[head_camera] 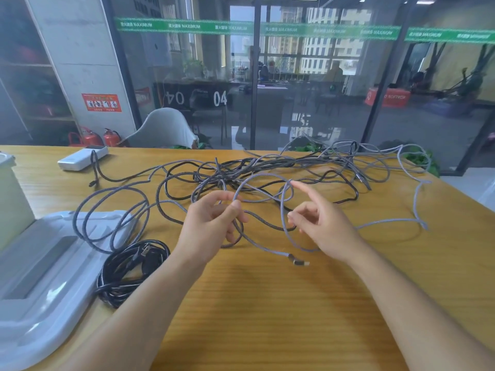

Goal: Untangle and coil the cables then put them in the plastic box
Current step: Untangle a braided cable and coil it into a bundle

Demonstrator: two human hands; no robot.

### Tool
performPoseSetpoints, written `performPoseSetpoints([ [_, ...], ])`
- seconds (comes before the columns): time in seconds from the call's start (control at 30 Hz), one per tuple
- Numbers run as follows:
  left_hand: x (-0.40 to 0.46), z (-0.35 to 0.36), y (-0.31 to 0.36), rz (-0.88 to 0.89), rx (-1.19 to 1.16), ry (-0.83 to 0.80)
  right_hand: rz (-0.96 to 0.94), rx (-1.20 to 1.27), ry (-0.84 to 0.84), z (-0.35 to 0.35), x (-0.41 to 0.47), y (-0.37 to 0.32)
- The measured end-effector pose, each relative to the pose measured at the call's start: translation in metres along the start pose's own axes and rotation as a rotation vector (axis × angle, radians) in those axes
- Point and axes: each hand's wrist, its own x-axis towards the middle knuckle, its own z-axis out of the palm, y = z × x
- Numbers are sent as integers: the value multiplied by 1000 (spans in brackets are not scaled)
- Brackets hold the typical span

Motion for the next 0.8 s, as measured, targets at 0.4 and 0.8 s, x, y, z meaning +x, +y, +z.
performPoseSetpoints([
  [0.4,5,-3,-1,-92,-225,72,-270,158,-72,12,-8,-27],
  [0.8,-4,12,2,-54,-73,-90,14,684,246,7,0,-34],
])
